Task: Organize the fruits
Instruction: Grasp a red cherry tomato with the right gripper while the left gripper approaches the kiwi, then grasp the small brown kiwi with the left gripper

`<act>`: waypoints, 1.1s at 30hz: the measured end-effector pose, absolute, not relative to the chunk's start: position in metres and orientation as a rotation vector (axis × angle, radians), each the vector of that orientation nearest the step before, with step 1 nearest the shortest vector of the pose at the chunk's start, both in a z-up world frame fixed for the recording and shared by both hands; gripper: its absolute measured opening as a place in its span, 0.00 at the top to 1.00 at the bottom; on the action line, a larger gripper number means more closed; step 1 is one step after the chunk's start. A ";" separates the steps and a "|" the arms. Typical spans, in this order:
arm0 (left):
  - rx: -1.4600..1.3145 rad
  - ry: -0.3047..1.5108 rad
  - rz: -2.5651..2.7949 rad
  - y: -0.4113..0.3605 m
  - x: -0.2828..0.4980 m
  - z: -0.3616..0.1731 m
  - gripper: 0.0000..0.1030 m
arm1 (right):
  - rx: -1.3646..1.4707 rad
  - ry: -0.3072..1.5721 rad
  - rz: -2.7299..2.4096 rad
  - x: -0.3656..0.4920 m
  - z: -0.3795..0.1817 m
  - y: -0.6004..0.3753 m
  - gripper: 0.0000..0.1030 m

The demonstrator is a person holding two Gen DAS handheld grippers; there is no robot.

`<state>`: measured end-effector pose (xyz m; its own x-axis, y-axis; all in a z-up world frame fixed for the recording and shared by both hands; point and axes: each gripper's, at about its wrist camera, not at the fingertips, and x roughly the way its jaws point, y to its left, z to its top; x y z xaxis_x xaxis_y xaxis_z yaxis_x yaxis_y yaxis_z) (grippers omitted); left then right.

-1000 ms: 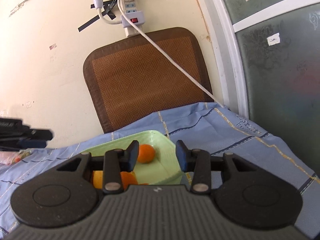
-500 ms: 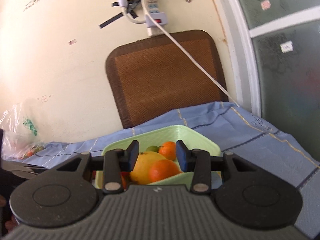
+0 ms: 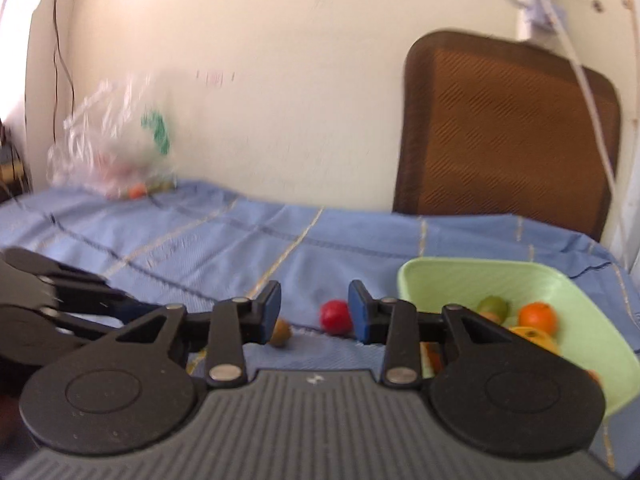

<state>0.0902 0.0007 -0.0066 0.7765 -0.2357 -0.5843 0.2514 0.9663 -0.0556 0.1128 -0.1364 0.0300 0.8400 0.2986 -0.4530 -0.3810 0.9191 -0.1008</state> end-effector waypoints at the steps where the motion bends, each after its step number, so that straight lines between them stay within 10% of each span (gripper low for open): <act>1: 0.008 0.631 -0.264 0.004 0.091 -0.006 0.78 | -0.220 0.458 0.337 0.119 0.027 -0.131 0.63; 17: -0.003 0.553 -0.328 0.004 0.082 -0.003 0.63 | -0.407 0.475 0.212 0.134 0.013 -0.118 0.74; 21: 0.026 0.509 -0.348 -0.005 0.077 0.002 0.46 | -0.230 0.396 0.266 0.084 0.032 -0.149 0.74; 33: 0.122 0.577 -0.407 -0.067 0.132 0.000 0.47 | -0.089 0.478 0.281 0.043 0.014 -0.186 0.74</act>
